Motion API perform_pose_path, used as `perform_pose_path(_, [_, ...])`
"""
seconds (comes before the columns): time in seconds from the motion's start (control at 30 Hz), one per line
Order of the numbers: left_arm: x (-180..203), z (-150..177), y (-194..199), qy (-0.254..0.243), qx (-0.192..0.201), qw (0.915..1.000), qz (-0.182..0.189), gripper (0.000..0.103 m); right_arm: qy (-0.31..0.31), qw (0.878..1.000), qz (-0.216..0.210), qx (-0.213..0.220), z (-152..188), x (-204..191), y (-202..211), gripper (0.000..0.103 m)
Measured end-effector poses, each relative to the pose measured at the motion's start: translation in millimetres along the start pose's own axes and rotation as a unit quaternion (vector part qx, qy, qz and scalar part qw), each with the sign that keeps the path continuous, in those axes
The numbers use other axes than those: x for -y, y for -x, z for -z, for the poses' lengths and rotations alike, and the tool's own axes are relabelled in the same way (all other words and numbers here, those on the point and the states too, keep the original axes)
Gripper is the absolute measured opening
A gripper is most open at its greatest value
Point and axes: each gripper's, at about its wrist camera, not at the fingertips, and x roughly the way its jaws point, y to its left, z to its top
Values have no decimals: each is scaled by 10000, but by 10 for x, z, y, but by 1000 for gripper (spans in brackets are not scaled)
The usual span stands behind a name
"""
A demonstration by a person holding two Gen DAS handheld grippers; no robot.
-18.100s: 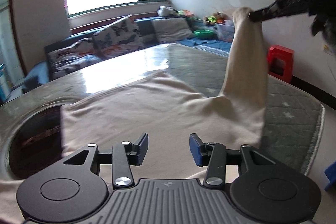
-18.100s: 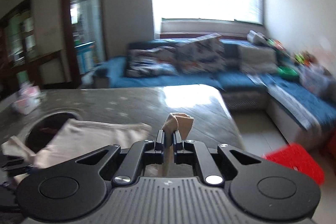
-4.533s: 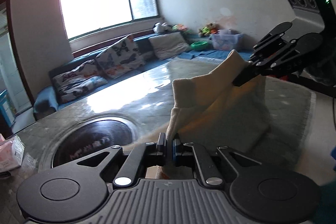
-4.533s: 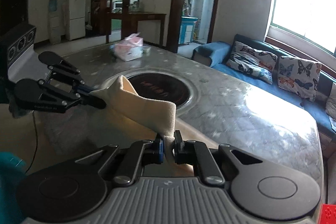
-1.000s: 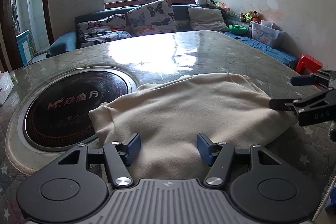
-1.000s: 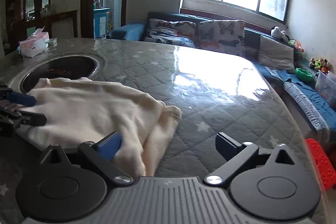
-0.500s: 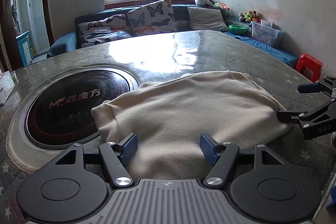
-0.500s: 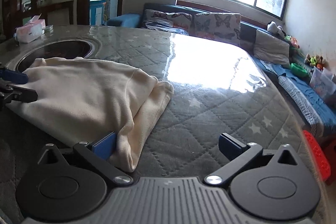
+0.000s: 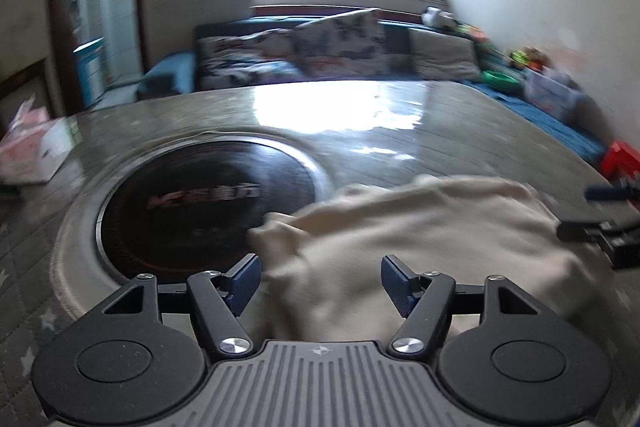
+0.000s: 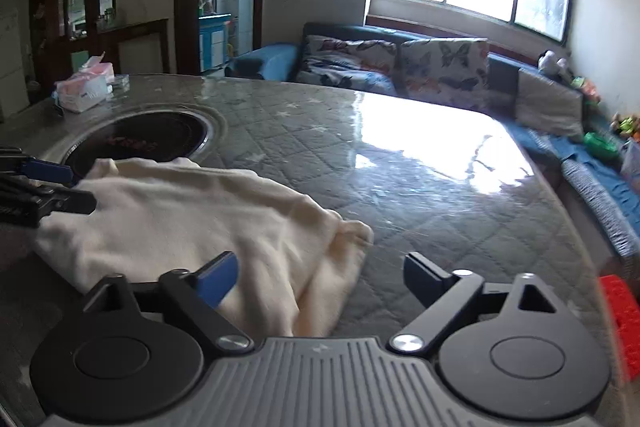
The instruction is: Fold clothes
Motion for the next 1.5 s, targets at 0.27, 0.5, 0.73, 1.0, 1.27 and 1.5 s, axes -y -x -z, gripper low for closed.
perform_pose_path(0.27, [-277,-147,-310,480,-337,9981,-172,43,-545,9975,-368,-271,-156,180,-369,52])
perform_pose_path(0.5, [-239,-178,-363,393,-295,9988,-8,17,-966,9930,-571,-372,-202,274,-548,31])
perform_pose_path(0.73, [-185,-235,-294,220,-45,9997,79,6,-1131,9919,-543,-211,-183,330,-487,6])
perform_pose_path(1.0, [-95,-403,-139,151,532,9974,470,6,-1001,9939,-181,429,-236,285,-77,4])
perform_pose_path(1.27, [43,-403,-564,-17,113,9991,401,7,-1126,9927,387,171,-42,366,-132,4])
perform_pose_path(1.5, [50,-385,-582,-69,-2,9995,310,23,-1039,9935,466,75,-104,364,-148,14])
